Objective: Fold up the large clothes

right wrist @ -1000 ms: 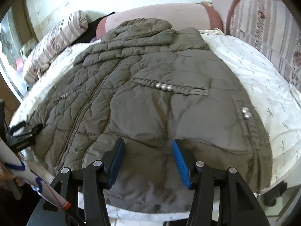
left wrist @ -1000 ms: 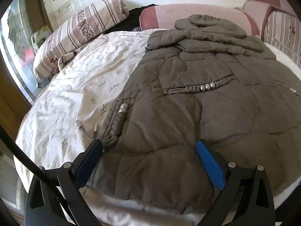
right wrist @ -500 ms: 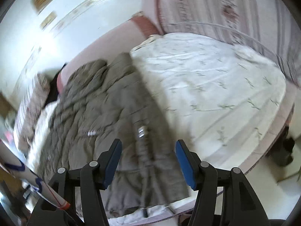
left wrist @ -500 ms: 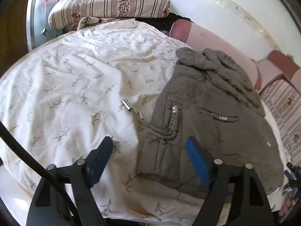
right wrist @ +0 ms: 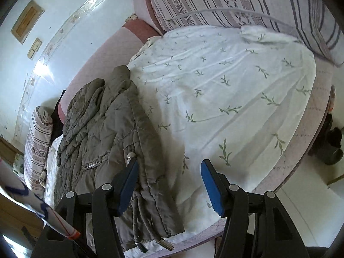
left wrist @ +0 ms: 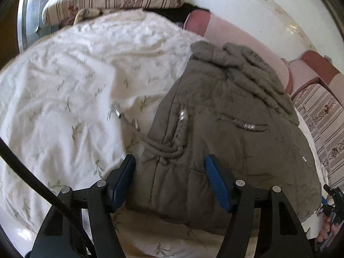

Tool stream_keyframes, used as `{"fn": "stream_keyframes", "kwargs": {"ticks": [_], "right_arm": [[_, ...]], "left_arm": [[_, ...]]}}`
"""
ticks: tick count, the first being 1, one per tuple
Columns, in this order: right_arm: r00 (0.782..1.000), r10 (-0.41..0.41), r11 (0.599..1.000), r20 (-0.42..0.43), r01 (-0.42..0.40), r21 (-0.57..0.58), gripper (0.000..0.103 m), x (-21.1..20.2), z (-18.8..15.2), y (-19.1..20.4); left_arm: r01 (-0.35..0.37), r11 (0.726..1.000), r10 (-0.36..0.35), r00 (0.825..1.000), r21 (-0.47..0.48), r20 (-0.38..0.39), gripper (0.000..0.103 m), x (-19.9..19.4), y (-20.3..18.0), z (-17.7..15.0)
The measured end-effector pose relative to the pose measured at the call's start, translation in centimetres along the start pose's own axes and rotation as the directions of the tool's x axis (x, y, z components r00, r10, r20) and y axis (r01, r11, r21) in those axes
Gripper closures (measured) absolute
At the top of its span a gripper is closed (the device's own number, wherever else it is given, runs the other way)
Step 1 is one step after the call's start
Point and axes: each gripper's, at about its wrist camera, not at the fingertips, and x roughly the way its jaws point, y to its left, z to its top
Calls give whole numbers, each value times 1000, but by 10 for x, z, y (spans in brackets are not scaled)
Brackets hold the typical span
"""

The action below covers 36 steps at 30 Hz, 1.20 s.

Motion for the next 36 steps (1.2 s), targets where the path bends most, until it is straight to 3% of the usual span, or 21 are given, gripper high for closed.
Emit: {"fn": "stream_keyframes", "kwargs": {"ticks": [13, 22, 25, 27, 28, 29, 30, 34, 36], "right_arm": [[997, 49, 999, -57, -48, 26, 32, 13, -9, -1], [966, 183, 982, -185, -190, -21, 31, 21, -60, 38], [962, 186, 973, -198, -208, -98, 31, 23, -74, 59], [963, 191, 968, -190, -217, -128, 33, 24, -73, 66], [966, 192, 968, -173, -215, -130, 41, 23, -71, 66], [974, 174, 971, -146, -195, -138, 52, 21, -69, 66], [981, 148, 975, -124, -166, -148, 55, 20, -66, 65], [985, 94, 981, -148, -117, -156, 58, 33, -65, 62], [991, 56, 973, -124, -82, -217, 58, 33, -68, 69]], "left_arm": [[70, 998, -70, 998, 5, -10, 34, -11, -8, -19], [86, 996, -86, 996, 25, -13, 34, -11, -16, -22], [108, 993, -107, 994, 45, -24, 33, -10, -25, -27], [122, 990, -120, 992, 68, -32, 32, -9, -32, -28], [121, 989, -119, 992, 83, -32, 30, -8, -36, -29], [111, 989, -108, 994, 96, -28, 30, -7, -38, -29], [86, 990, -85, 996, 112, -14, 30, -8, -41, -29], [-6, 989, 2, 1000, 145, 26, 30, -5, -42, -28], [-43, 983, 39, 999, 176, 29, 29, -1, -46, -30]]}}
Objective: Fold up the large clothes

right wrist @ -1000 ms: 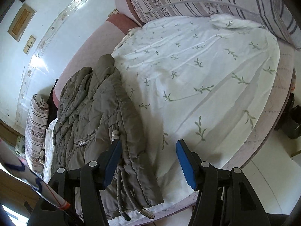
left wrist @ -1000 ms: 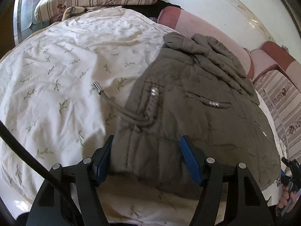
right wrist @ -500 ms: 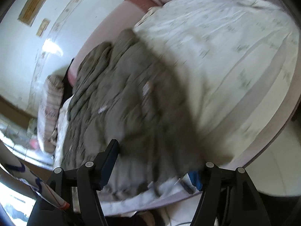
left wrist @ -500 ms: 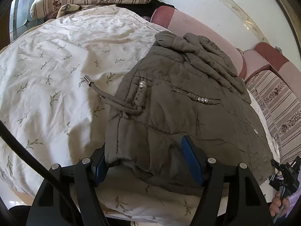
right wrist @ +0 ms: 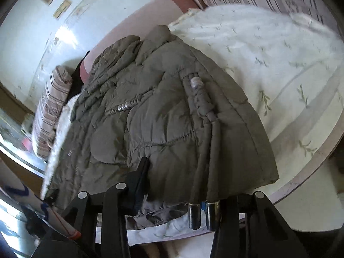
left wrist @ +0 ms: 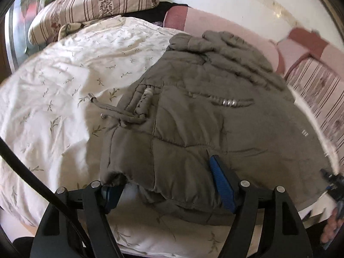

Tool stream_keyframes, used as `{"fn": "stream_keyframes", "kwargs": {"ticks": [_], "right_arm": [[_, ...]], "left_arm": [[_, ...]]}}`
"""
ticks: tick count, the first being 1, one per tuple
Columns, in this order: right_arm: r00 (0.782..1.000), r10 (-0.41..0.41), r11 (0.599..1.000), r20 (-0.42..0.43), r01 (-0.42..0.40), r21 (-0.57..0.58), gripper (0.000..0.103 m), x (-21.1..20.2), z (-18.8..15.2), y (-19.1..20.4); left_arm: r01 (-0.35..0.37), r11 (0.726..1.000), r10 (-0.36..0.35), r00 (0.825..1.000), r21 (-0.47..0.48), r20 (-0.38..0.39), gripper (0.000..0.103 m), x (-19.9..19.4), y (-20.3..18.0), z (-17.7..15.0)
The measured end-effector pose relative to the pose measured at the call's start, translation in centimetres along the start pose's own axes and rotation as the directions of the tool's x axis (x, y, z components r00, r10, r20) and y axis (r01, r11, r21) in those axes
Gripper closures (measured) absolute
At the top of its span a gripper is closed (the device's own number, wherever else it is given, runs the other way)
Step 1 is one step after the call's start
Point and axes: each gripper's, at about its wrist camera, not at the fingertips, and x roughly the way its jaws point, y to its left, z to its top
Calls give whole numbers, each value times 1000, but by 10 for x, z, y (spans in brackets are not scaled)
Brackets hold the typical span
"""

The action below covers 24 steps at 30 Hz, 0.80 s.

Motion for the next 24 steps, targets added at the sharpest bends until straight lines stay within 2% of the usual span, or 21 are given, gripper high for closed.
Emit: {"fn": "stream_keyframes", "kwargs": {"ticks": [3, 5, 8, 12, 18, 24], "right_arm": [[998, -59, 994, 17, 60, -91, 51, 3, -4, 12], [997, -75, 988, 29, 78, -133, 38, 4, -9, 18], [993, -111, 970, 47, 118, -213, 35, 8, -15, 28], [997, -47, 988, 55, 55, -147, 35, 3, -12, 15], [998, -20, 993, 54, 27, -119, 36, 1, -13, 14], [998, 29, 999, 55, -26, -45, 37, -2, -11, 4]], "left_arm": [[-78, 994, 76, 997, 82, 32, 29, 1, -14, -4], [-123, 985, 117, 992, 118, 53, 28, 3, -21, -8], [-149, 980, 141, 988, 132, 68, 24, 5, -22, -11], [-139, 985, 133, 989, 105, 65, 20, 6, -16, -10], [-149, 983, 143, 987, 103, 67, 18, 6, -18, -12], [-193, 972, 180, 979, 137, 96, 16, 4, -24, -14]]}}
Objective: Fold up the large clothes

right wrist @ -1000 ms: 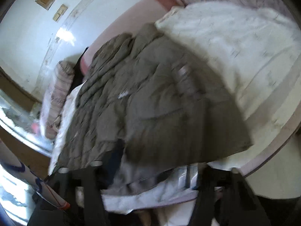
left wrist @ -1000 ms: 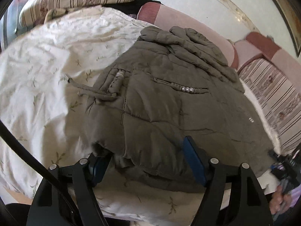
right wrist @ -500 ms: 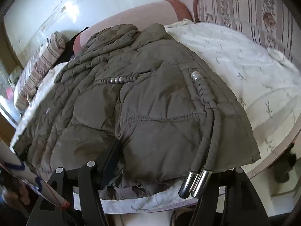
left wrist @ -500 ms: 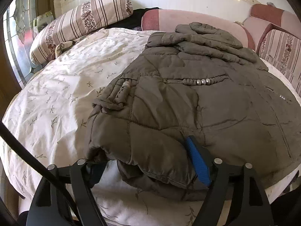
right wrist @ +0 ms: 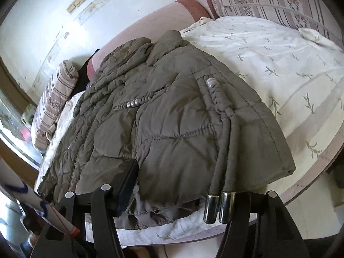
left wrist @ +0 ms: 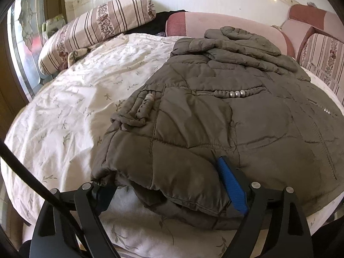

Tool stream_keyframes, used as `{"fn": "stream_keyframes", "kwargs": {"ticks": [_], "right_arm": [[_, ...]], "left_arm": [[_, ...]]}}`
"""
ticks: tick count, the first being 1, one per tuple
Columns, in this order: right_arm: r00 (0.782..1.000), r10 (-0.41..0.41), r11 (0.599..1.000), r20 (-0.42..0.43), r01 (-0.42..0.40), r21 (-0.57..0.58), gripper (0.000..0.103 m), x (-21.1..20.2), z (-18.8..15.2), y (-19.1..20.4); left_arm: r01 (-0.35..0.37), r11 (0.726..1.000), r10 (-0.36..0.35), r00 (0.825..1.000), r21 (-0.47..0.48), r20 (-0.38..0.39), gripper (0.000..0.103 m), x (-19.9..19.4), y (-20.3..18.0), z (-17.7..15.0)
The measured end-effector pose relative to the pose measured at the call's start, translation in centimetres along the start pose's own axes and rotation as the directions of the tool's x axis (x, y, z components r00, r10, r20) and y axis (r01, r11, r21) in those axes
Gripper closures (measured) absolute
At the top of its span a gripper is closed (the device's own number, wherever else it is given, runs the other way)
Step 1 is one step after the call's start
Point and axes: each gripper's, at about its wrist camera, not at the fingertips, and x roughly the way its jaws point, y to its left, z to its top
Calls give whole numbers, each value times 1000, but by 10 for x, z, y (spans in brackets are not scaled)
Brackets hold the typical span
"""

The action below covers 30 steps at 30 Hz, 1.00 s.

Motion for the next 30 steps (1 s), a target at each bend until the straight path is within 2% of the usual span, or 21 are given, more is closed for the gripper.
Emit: {"fn": "stream_keyframes", "kwargs": {"ticks": [9, 19, 21, 25, 30], "right_arm": [[1000, 2, 1000, -23, -2, -5, 37, -1, 2, -1], [999, -17, 1000, -47, 16, -18, 37, 1, 5, 4], [999, -30, 999, -43, 29, -26, 42, 1, 5, 5], [999, -21, 1000, -36, 20, -13, 60, -1, 5, 2], [1000, -15, 1000, -24, 15, -26, 66, -4, 5, 4]], "left_arm": [[-22, 1000, 22, 1000, 9, 3, 11, 0, 1, -1], [-35, 999, 35, 999, 24, 11, 11, -1, 0, -1], [-39, 999, 38, 999, 29, 13, 11, -2, -1, -1], [-50, 998, 49, 999, 44, 19, 11, -3, -3, 0], [-61, 996, 59, 998, 66, 29, 12, -5, -6, -1]]}}
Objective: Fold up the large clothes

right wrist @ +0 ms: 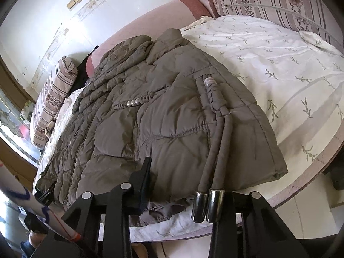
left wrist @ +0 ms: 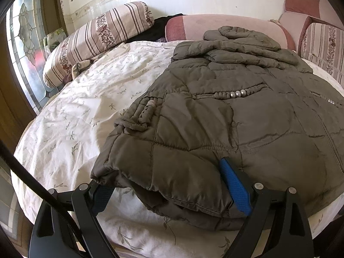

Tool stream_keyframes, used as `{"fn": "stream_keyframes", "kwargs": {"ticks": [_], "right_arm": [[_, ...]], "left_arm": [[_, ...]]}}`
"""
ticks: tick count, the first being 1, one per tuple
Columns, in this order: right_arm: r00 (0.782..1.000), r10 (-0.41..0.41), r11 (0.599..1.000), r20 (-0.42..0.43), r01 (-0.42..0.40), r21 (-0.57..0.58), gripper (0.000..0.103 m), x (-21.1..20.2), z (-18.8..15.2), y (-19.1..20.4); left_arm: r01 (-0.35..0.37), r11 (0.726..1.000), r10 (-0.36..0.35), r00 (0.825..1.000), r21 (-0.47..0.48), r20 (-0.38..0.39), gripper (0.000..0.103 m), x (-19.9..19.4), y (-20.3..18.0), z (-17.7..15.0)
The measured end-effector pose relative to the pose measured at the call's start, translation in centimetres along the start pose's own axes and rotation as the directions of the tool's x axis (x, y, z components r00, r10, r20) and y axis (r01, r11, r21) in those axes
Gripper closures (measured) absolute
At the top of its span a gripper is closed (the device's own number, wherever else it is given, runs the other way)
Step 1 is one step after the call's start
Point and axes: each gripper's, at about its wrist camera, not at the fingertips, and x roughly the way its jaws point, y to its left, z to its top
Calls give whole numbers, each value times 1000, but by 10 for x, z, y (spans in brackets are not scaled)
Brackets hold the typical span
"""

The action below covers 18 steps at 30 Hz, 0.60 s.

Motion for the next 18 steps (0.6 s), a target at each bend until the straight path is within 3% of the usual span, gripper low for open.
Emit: {"fn": "stream_keyframes", "kwargs": {"ticks": [6, 10, 14, 16, 18], "right_arm": [[1000, 2, 1000, -3, -2, 1, 66, 0, 0, 0], [1000, 10, 1000, -12, -10, 19, 58, 2, -1, -3], [1000, 15, 1000, -14, -14, 20, 56, 3, -1, -3], [1000, 16, 1000, -13, -16, 21, 56, 3, -2, -4], [1000, 24, 999, -8, -23, 26, 64, 2, -2, -3]], "left_arm": [[3, 999, -4, 1000, 35, 16, 23, -4, -7, -1], [7, 998, -9, 999, 61, 34, 38, -8, -11, 0], [14, 997, -17, 999, 70, 37, 44, -8, -14, 0], [17, 997, -20, 999, 74, 41, 50, -9, -14, 0], [18, 997, -22, 999, 77, 44, 54, -10, -15, 0]]}}
